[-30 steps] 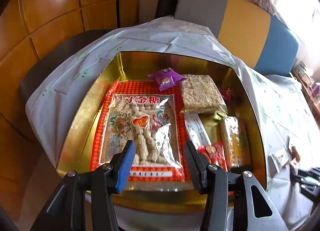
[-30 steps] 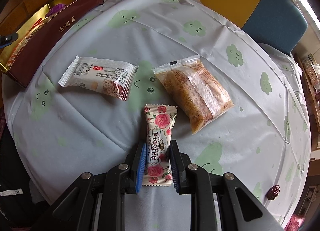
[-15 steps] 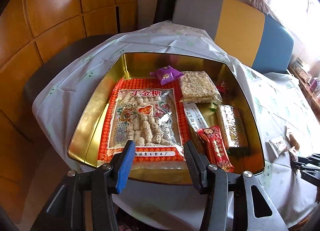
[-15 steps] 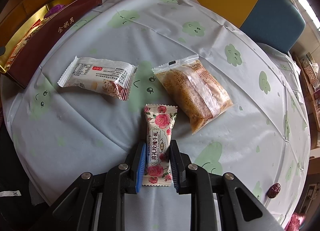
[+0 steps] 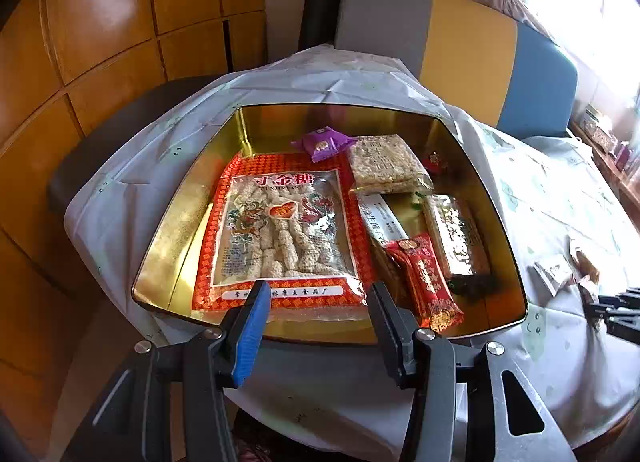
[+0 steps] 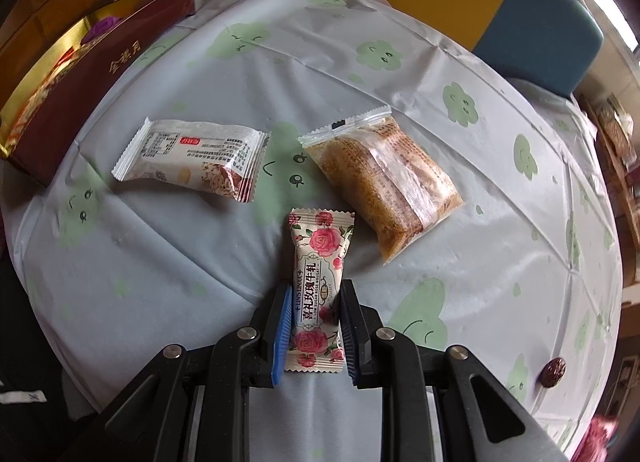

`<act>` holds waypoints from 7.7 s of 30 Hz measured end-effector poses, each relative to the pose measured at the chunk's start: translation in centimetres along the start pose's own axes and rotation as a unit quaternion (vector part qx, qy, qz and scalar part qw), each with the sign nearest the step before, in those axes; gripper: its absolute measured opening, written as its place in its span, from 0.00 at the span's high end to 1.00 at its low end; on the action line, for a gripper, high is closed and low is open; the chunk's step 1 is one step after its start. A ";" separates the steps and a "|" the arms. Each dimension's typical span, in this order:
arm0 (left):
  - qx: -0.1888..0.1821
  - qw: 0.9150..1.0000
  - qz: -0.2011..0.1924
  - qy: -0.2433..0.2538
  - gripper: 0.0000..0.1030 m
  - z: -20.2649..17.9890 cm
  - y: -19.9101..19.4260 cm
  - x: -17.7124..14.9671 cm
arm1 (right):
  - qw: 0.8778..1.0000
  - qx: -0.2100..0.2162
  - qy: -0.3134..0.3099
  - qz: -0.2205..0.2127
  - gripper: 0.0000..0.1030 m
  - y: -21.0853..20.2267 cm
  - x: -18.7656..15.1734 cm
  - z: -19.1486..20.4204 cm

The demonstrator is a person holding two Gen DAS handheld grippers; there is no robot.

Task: Organize snacks
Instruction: 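Carry the pink-flower candy bar in the right tool toward the gold box, then lower the pink-flower bar into the gold box and open the right tool, then move the left tool toward the white packet with red label, then grasp the white red-label packet with the left tool and lift it, then move the right tool toward the clear bag of orange crispy snack, then grasp the clear orange snack bag with the right tool while the left tool holds the white packet, then carry the white packet in the left tool over the gold box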

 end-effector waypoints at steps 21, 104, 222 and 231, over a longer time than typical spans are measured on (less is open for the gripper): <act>0.025 0.998 -0.020 -0.045 0.50 3.1 -0.1 0.5 | 0.981 0.171 0.032 -0.091 0.80 -7.6 10.5 9.0; -0.188 0.900 0.109 0.379 0.29 -28.7 9.2 -1.0 | 0.949 0.055 0.302 -0.073 0.63 -3.6 3.9 -12.3; -0.040 0.998 -0.011 0.038 0.67 -5.4 0.7 3.3 | 0.999 -0.003 0.031 -0.022 0.39 1.8 3.2 -3.9; -0.024 0.994 0.019 -0.101 0.67 4.0 2.5 4.6 | 0.999 -0.014 0.022 -0.023 0.39 1.6 3.3 -3.7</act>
Point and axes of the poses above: each gripper's, at about its wrist camera, not at the fingertips, and y roughly the way its jaws point, z to its left, x to its top, the point moved 8 cm from there along y, roughly the way its jaws point, and after that the axes turned 5 degrees about -x, right-handed, at the moved point
